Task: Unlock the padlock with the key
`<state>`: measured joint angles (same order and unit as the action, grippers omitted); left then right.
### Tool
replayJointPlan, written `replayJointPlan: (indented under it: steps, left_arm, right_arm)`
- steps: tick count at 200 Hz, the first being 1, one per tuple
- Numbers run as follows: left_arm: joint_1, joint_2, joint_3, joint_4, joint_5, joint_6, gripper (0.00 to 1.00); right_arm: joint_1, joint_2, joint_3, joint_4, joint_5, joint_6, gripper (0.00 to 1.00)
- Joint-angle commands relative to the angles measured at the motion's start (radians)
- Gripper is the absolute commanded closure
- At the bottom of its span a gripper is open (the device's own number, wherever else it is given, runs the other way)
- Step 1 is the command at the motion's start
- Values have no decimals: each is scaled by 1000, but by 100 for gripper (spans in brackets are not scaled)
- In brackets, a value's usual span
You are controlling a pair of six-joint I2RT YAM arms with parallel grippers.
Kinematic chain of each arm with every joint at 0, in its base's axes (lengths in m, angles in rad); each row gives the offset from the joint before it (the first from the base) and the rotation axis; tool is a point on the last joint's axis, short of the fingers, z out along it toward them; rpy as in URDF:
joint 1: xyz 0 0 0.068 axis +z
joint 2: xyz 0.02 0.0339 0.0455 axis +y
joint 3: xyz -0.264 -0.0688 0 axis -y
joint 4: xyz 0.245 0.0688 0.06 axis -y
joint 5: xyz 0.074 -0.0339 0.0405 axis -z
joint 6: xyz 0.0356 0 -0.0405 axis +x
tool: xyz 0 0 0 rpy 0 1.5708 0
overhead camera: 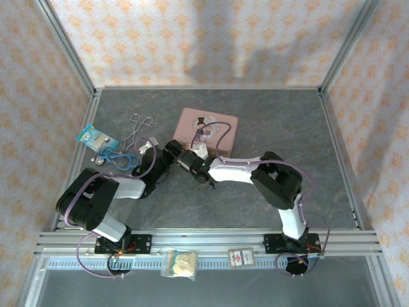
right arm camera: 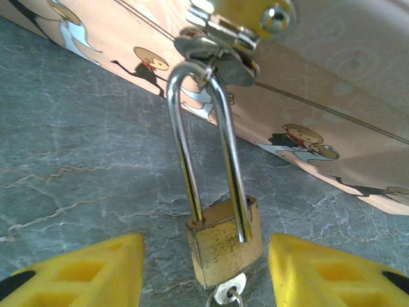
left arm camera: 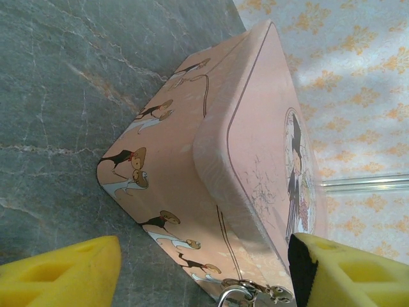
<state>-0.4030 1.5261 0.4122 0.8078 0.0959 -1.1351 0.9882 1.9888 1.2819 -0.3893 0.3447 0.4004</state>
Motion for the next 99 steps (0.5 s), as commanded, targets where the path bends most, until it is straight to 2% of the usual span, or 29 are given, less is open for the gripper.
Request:
replayJointPlan:
  steps: [1, 26, 57, 74, 99]
  left_arm:
    - [9, -24, -19, 44, -2, -9, 31]
    - [11, -26, -31, 49, -2, -13, 31]
    - [13, -24, -32, 53, 1, -15, 31]
    - [14, -24, -30, 54, 1, -16, 31]
    - [14, -14, -28, 66, 6, -22, 31]
  right_arm:
    - [-15, 15, 20, 4, 50, -9, 48]
    - [-20, 29, 18, 23, 58, -18, 53]
    - [-34, 32, -3, 52, 63, -31, 67]
    - [-42, 25, -18, 65, 61, -37, 67]
    - [-46, 28, -35, 81, 61, -52, 62]
